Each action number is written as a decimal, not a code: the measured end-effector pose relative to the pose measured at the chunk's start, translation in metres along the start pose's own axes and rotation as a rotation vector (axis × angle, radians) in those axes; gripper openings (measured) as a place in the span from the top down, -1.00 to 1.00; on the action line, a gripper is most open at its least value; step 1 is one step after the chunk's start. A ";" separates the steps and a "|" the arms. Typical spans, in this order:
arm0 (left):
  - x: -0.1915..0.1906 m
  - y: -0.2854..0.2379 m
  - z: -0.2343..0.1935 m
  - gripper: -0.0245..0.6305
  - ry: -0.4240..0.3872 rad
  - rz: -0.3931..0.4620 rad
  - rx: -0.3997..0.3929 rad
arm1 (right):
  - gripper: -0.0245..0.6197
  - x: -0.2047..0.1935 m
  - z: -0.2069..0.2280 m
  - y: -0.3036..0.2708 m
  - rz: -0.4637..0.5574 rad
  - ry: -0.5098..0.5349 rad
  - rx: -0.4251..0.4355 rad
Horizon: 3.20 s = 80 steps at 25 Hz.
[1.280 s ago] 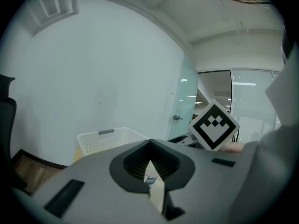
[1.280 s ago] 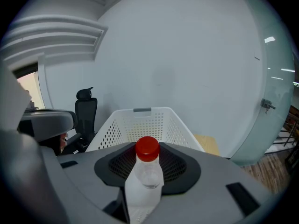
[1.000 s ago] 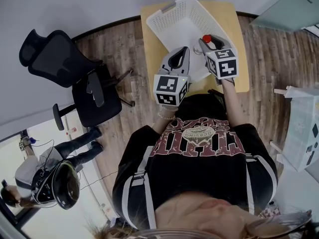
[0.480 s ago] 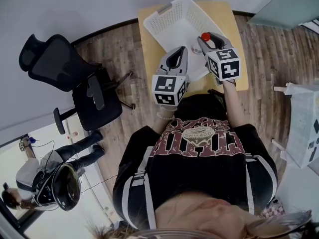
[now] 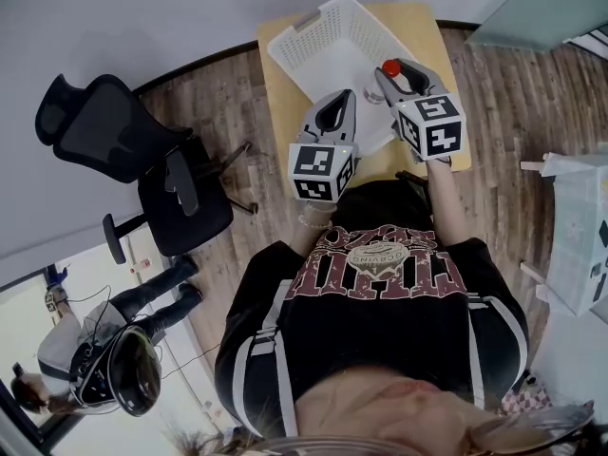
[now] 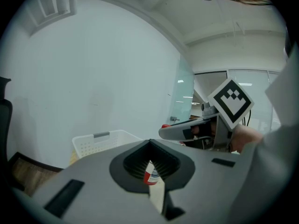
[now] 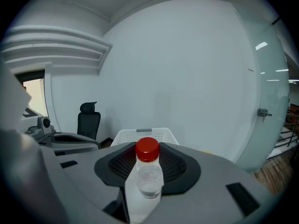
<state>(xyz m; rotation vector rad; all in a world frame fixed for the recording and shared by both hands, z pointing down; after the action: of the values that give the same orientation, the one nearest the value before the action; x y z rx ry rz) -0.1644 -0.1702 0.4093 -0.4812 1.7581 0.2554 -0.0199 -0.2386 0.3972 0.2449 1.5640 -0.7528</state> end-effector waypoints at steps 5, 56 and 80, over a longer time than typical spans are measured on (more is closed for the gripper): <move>0.001 -0.001 0.005 0.78 -0.005 0.004 -0.011 | 0.42 0.009 0.001 0.011 0.033 0.005 -0.007; -0.003 -0.040 0.115 0.78 -0.026 -0.005 -0.124 | 0.42 0.060 0.081 0.161 0.258 0.006 -0.127; -0.016 -0.066 0.162 0.78 -0.035 -0.040 -0.178 | 0.42 0.029 0.129 0.196 0.225 -0.024 -0.201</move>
<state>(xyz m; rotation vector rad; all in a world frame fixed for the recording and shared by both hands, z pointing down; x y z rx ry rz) 0.0094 -0.1579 0.3907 -0.6363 1.6972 0.3920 0.1910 -0.1743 0.3130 0.2569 1.5462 -0.4192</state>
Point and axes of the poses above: the fingertips, and each gripper's own axes: y backward along the fingers, z to its right, x out of its top, the point moved 8 cm from there along y, backward along the fingers, and after that the axes turned 9 degrees about z, right-handed, at the moved point
